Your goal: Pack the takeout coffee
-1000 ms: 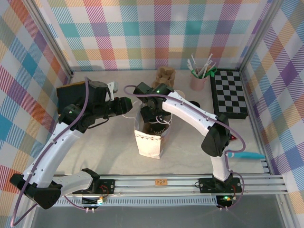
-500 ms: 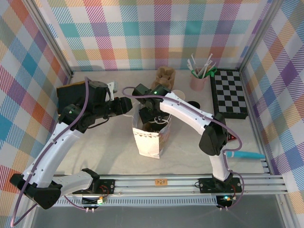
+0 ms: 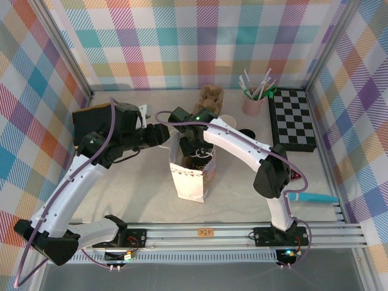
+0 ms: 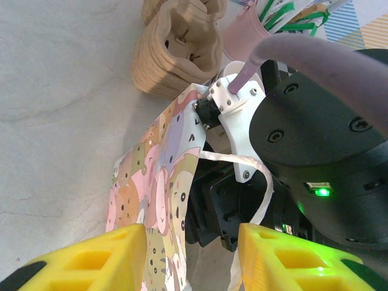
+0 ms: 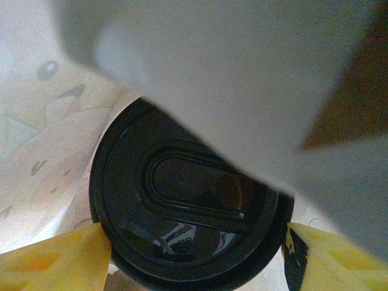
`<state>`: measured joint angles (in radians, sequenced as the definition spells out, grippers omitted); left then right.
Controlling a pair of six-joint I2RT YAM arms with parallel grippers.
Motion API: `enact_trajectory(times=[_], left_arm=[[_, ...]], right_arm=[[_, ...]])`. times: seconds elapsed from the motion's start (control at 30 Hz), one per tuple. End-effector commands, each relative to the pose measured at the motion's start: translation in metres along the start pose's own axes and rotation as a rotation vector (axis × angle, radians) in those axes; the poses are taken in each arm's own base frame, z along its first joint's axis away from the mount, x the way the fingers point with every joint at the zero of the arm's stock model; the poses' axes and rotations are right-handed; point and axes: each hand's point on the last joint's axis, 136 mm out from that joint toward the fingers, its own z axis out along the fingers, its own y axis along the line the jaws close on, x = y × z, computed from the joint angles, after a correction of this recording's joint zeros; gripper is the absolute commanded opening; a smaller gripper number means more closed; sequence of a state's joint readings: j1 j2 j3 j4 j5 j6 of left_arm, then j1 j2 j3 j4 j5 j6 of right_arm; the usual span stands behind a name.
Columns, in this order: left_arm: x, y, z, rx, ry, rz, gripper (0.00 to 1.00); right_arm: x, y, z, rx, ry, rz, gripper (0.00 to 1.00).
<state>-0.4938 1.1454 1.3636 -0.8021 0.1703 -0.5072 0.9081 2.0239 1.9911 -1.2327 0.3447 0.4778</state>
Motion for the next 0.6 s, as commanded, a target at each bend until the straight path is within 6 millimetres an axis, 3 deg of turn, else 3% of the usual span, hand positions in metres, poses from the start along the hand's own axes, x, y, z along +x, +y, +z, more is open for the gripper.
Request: enact_trajectory(times=[0.0,0.33,0.57], left_arm=[[-0.007,0.002,0.002,-0.003,-0.023,0.004,0.44],[-0.007,0.003,0.005,-0.007,-0.018,0.004,0.44],[-0.007,0.004,0.007,-0.009,-0.015,0.004,0.44]], right_arm=[[0.011,-0.009,0.005,0.037,0.041,-0.018,0.71],[-0.004,-0.015,-0.023,-0.006,-0.098,0.034,0.68],[-0.005,-0.018,-0.031,-0.034,-0.164,0.076,0.65]])
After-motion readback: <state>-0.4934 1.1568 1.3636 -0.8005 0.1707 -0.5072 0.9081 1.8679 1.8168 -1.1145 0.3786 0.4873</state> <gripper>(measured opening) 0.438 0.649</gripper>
